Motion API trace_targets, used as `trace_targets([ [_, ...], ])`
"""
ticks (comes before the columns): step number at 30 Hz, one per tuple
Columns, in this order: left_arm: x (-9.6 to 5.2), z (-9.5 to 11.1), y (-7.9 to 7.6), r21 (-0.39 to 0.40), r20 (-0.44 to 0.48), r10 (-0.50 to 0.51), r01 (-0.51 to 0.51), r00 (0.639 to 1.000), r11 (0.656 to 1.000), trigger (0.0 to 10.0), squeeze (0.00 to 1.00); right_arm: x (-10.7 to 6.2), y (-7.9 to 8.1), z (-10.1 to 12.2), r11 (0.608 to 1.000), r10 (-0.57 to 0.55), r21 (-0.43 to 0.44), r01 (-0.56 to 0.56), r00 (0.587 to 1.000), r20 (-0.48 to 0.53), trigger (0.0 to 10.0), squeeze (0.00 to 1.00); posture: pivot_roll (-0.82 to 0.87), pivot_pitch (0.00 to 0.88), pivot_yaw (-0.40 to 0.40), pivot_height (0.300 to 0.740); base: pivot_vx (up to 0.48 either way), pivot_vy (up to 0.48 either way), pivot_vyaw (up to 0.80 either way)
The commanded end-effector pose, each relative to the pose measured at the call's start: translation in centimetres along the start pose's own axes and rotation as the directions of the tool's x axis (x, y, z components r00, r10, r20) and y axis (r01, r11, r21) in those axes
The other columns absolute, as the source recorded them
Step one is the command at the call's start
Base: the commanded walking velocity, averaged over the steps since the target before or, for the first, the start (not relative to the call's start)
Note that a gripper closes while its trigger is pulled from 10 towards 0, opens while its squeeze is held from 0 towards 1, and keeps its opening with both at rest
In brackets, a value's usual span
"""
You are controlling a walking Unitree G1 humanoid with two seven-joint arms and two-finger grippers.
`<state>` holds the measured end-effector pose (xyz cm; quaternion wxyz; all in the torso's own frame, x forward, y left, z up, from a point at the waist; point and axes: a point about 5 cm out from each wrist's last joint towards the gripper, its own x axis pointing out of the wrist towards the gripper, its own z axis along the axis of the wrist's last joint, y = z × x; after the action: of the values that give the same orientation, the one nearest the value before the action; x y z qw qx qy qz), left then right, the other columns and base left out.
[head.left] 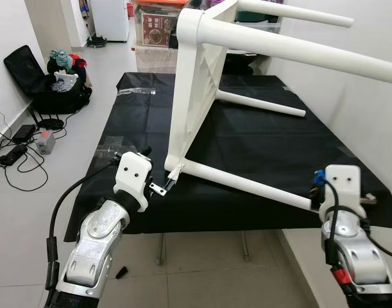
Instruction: Building children table
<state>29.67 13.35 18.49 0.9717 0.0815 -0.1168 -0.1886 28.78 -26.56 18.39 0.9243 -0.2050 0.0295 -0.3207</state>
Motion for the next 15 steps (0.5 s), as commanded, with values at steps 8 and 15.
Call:
trace_targets([
  [8, 0.4, -0.3, -0.2, 0.018, -0.003, 0.015, -0.015, 1.0, 1.0, 10.0, 0.0, -0.8, -0.9, 5.5, 0.979, -0.034, -0.168, 0.114, 0.908, 0.418, 10.0, 0.0, 0.03, 0.0, -0.09, 0.74, 0.0, 0.0, 0.0],
  [15, 0.5, -0.8, 0.4, 0.052, -0.03, 0.072, -0.07, 0.997, 0.996, 10.0, 0.0, -1.3, -1.6, 7.9, 0.937, 0.002, -0.273, 0.22, 0.775, 0.632, 10.0, 0.0, 0.03, 0.0, -0.089, 0.74, 0.0, 0.0, 0.0],
])
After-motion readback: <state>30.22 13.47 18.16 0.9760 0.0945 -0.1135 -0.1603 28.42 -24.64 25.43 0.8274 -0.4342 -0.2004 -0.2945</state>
